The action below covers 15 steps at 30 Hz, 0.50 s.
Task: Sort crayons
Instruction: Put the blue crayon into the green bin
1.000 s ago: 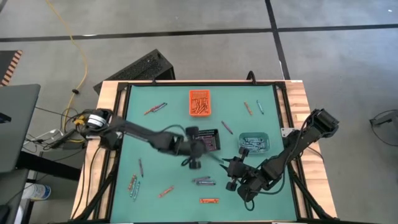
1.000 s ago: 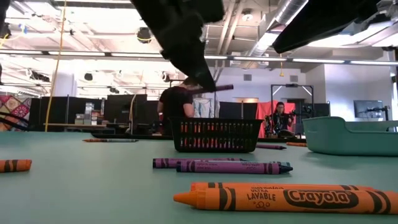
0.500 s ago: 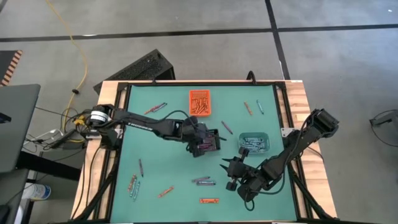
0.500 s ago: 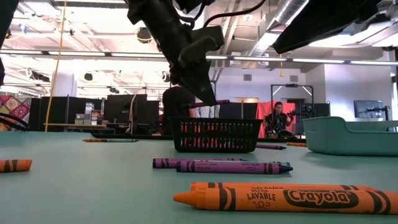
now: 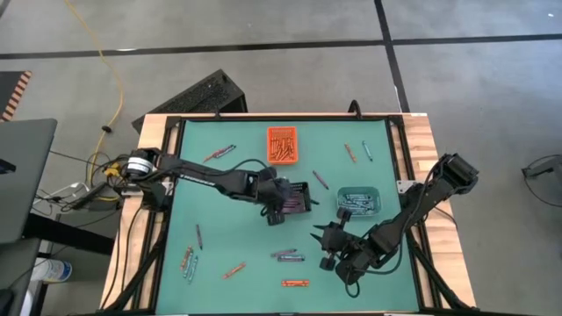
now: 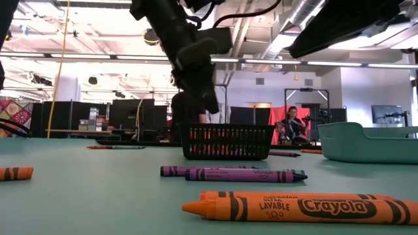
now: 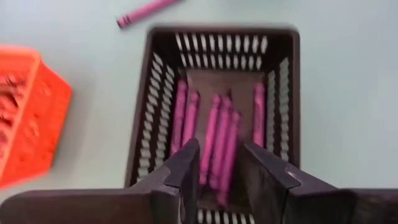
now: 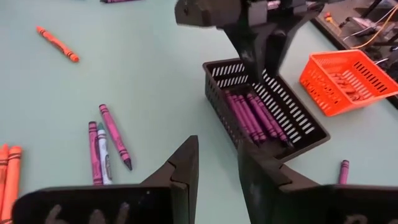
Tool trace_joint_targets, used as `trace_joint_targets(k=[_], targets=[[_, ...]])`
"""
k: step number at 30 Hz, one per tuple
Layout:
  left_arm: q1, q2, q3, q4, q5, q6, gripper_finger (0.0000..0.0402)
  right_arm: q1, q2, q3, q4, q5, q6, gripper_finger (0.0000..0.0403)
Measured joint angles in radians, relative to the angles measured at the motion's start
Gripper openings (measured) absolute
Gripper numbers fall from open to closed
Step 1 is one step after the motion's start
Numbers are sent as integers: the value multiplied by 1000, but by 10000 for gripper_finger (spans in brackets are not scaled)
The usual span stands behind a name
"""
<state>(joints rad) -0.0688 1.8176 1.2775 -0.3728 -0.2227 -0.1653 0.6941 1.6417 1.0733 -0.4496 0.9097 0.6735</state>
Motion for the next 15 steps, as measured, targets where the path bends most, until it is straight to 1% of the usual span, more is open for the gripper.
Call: trace_joint_targets(k=[3, 6, 11, 15], targets=[[-20, 0, 30, -133, 17, -40, 104, 0, 0, 0, 0, -21, 1, 107], [-58, 0, 58, -266, 7, -86, 105, 0, 0, 0, 1, -22, 0, 107], [-158, 0, 86, -452, -44, -110, 105, 0, 0, 0, 1, -26, 17, 107], [-249, 0, 89, -649, -48, -109, 105, 0, 0, 0, 4, -40, 34, 107]])
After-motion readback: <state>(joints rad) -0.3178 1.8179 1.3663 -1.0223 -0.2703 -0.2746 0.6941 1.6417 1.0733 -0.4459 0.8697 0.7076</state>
